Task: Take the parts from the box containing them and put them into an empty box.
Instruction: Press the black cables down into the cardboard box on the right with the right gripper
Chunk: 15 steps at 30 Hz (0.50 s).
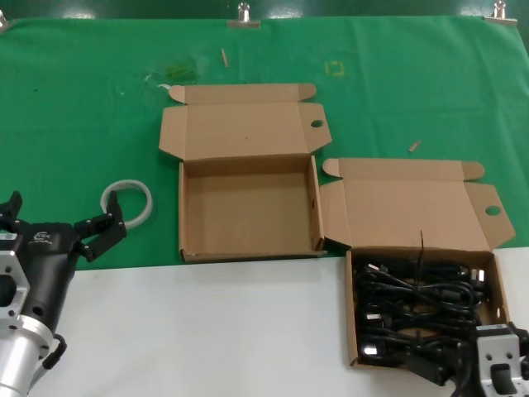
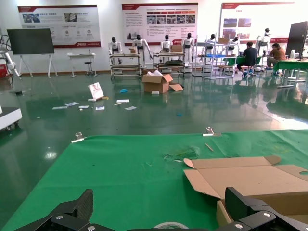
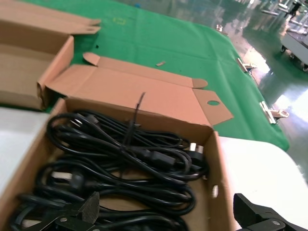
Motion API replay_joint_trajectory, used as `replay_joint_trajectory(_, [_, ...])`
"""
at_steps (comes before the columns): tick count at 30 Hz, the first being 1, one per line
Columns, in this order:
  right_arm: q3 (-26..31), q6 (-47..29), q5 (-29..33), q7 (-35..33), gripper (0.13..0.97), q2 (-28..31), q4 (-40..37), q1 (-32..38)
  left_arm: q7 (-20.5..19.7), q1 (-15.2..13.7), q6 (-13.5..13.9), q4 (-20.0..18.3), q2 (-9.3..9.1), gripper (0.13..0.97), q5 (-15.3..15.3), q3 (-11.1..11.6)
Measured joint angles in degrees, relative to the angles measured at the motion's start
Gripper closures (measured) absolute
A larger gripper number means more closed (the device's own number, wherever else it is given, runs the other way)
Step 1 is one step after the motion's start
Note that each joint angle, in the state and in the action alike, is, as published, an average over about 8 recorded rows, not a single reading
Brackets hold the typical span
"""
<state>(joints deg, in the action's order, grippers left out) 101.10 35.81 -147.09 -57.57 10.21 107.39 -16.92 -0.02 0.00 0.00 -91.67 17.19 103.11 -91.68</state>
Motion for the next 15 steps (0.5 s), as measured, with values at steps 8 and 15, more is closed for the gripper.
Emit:
replay_joint_trajectory(8, [-3.05,-0.29,-7.72,-13.15,0.129,0.0,-0.71,2.5,0.0,0.0,0.0,0.0,0.0,0.132,0.0,0.0])
replay_joint_trajectory(15, [-3.26,-2.13,-10.17,-19.88,0.129,0.0,-5.46,7.77,0.0,0.0,0.0,0.0,0.0,0.132,0.0,0.0])
